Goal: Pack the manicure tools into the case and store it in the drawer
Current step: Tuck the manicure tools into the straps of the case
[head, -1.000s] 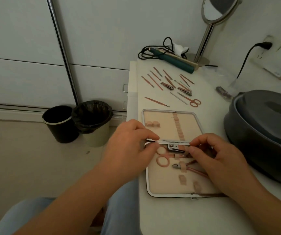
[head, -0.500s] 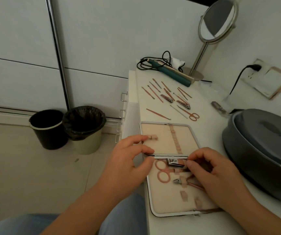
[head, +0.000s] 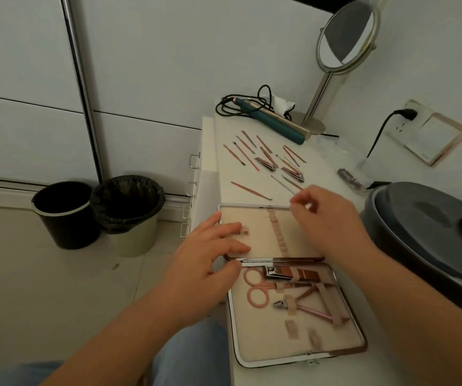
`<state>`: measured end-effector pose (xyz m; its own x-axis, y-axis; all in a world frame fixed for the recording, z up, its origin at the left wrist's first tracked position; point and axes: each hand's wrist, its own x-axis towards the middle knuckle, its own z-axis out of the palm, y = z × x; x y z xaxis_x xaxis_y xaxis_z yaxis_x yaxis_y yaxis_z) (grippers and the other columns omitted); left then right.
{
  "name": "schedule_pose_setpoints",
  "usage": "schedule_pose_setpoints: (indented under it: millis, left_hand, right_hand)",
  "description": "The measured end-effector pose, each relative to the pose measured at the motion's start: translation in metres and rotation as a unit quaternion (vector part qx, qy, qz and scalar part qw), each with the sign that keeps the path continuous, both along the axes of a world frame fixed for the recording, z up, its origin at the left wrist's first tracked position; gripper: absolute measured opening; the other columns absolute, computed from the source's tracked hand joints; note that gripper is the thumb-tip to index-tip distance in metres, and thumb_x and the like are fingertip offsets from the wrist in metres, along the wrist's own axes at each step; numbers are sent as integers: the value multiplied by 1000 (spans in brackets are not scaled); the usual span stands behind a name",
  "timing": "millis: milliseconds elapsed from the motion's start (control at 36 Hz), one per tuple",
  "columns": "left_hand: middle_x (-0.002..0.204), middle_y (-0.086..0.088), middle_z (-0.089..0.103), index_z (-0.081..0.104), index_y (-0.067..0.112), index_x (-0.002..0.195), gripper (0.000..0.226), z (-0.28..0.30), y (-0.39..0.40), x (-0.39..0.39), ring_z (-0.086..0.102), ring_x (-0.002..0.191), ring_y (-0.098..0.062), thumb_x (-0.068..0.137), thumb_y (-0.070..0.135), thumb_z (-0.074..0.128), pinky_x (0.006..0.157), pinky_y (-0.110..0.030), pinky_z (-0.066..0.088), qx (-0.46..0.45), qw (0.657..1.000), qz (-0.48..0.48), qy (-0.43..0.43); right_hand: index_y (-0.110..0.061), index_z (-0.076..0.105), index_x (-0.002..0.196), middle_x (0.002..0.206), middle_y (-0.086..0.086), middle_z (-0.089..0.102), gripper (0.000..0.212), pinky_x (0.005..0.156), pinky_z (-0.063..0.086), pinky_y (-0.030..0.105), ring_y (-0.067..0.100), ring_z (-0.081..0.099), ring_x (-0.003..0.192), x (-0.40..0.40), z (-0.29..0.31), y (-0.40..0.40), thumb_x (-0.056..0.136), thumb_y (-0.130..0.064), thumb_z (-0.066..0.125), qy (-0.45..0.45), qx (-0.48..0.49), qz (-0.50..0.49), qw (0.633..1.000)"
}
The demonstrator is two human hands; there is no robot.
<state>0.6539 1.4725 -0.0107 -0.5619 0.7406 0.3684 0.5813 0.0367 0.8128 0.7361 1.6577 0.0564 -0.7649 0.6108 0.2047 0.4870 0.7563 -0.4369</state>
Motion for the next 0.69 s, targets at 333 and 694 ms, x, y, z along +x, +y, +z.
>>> schedule_pose_setpoints:
  millis: [333, 694]
  left_hand:
    - [124, 42, 21, 60, 34, 107, 26, -4, -3, 5, -6, 125, 25, 89, 20, 48, 104, -4, 5, -31, 999, -16, 37]
    - [123, 40, 23, 60, 31, 109, 25, -2, -4, 8, -8, 120, 29, 90, 19, 48, 96, 5, 1, -31, 999, -14, 36]
  right_hand:
    - [-11, 47, 68, 69, 3, 47, 23, 68, 39, 29, 13, 45, 62, -74, 0, 76, 90, -17, 42, -270, 72, -133, 951]
    - [-7, 43, 64, 65, 5, 42, 22, 67, 38, 27, 14, 40, 56, -65, 17, 64, 84, -12, 50, -360, 139, -122, 914]
